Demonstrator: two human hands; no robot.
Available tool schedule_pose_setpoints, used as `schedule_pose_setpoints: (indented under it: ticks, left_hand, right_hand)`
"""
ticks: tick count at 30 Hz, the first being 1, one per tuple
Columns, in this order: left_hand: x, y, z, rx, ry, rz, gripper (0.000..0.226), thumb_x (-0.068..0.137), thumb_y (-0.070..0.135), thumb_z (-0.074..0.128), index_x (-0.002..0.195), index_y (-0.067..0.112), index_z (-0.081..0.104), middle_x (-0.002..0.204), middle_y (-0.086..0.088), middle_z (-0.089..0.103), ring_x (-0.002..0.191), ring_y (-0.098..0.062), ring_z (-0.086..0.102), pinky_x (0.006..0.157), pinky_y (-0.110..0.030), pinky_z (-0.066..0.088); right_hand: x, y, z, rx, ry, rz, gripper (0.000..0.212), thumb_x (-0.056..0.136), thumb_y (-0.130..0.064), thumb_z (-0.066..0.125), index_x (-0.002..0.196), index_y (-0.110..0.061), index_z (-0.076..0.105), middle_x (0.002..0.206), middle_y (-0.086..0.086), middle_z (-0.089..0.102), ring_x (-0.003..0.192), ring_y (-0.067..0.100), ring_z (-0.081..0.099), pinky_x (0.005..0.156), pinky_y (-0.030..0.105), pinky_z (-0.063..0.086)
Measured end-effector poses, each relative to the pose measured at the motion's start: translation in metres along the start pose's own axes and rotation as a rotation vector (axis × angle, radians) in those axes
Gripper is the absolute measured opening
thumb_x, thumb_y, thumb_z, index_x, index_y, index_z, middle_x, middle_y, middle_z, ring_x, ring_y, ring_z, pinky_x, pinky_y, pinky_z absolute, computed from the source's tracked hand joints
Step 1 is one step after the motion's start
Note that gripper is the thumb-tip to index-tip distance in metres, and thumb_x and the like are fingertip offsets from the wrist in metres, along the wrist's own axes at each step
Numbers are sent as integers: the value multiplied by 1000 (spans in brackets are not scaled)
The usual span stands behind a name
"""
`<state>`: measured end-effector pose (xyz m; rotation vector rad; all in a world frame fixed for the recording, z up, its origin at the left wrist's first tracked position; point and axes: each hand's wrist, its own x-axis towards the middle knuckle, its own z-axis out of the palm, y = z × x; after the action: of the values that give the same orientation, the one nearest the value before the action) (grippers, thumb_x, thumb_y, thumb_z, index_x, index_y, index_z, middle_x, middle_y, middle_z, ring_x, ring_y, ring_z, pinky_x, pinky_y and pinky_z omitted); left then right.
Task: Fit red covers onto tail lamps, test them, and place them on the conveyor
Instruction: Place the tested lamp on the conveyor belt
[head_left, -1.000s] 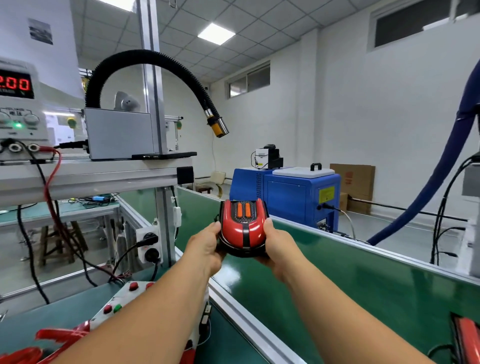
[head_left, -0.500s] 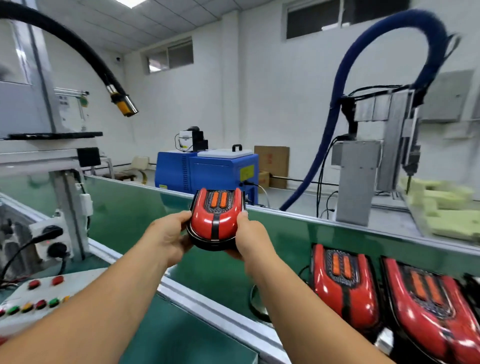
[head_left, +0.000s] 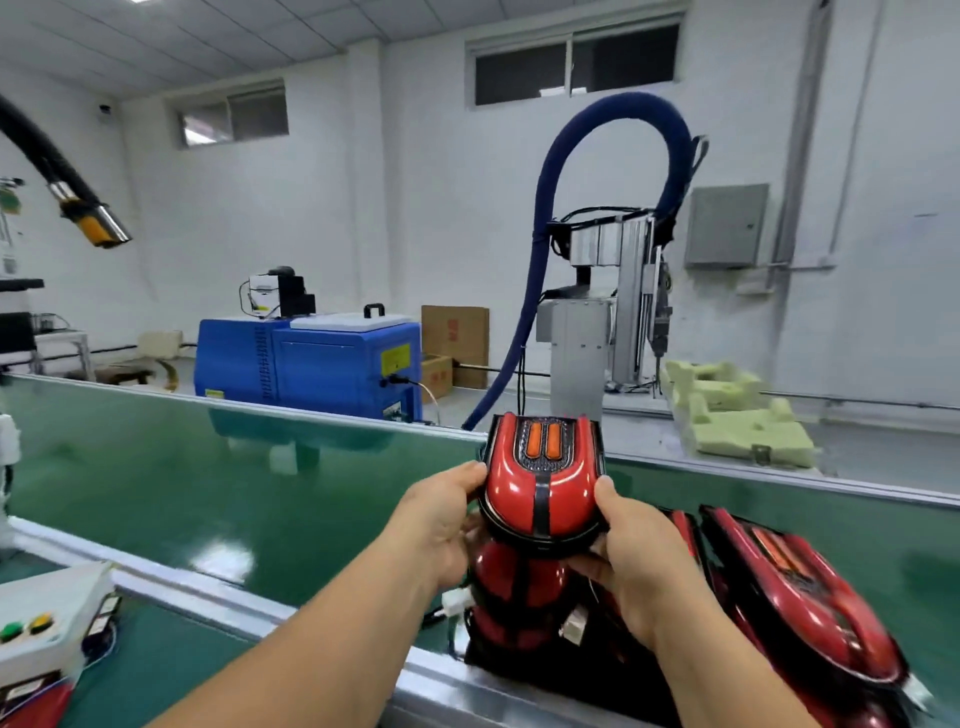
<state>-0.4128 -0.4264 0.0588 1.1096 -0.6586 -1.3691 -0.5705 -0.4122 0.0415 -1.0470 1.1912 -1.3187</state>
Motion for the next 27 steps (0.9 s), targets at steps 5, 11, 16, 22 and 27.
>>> schedule_pose_setpoints:
  ticks: [5,11,16,22,27]
  left_hand:
    - [-1,-29,49,50,-91,-19,23,98,15,55,80,13,70,55,4,66,39,-6,55,40,-19,45]
    - [3,-45,76,134,-139,-28,15,96,11,54,92,8,68,64,-2,68,48,-12,60,48,-22,50]
    - [9,-56,78,437,-129,67,23,92,10,42,85,11,63,86,-16,60,81,-24,52,85,-49,51]
    - [8,-55,77,629,-27,230,40,103,23,39,141,14,52,145,-1,50,136,-21,43,117,-39,30]
    - [4,-58,83,654,-60,261,44,105,27,34,148,16,41,153,0,41,141,-19,36,119,-38,26]
  right_hand:
    - [-2,1,-57,-92,123,-61,47,103,-43,38,93,-13,72,88,0,76,89,23,71,77,42,58]
    - [-3,13,-78,-220,308,-148,52,103,-44,32,71,-18,62,76,-10,65,78,8,59,65,28,43]
    - [-4,23,-80,-660,415,-271,53,100,-51,19,72,-23,54,73,-6,62,73,12,57,64,32,41]
    - [-8,21,-76,-921,549,-281,53,99,-53,13,74,-27,52,77,-9,50,66,10,47,54,30,30]
    - [-9,20,-80,-869,595,-304,46,101,-46,21,67,-26,45,78,-11,43,65,13,43,61,33,30]
